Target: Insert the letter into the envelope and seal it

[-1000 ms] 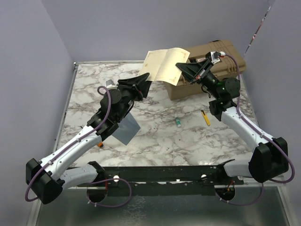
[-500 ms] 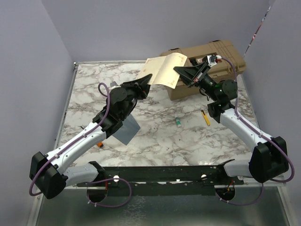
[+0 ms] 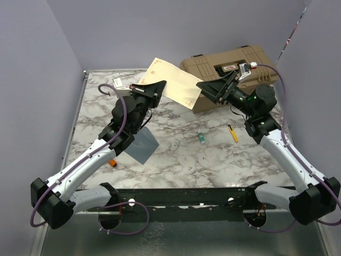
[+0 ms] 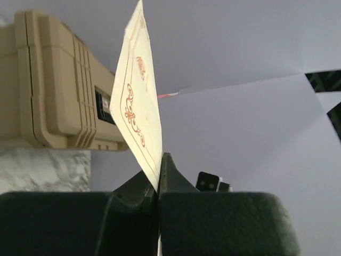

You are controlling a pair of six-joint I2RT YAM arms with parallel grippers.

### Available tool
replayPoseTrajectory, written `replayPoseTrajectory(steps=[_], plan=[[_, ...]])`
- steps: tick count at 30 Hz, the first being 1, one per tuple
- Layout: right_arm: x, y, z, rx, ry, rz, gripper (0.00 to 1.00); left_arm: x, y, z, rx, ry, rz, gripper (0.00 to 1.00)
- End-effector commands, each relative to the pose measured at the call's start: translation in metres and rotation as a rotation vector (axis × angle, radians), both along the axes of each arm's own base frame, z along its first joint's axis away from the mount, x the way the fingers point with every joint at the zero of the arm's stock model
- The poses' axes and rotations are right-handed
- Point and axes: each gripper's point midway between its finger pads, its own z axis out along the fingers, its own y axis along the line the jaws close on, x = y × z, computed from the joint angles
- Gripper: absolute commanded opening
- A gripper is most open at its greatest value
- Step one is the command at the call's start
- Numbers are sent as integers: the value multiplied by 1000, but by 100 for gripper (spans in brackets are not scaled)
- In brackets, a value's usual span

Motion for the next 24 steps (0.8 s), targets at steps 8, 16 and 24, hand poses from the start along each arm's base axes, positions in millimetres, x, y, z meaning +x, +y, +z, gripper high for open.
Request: replayPoseTrajectory(steps=[8, 16, 24], plan=[[-5, -8, -25, -580, -370, 46, 100, -59, -29, 50, 797, -559, -365, 0], [-49, 19, -7, -501, -611, 403, 100, -102, -42, 72, 855, -785, -555, 0], [-101, 19, 18, -307, -655, 618, 54, -112, -32, 97, 844, -842, -503, 0]])
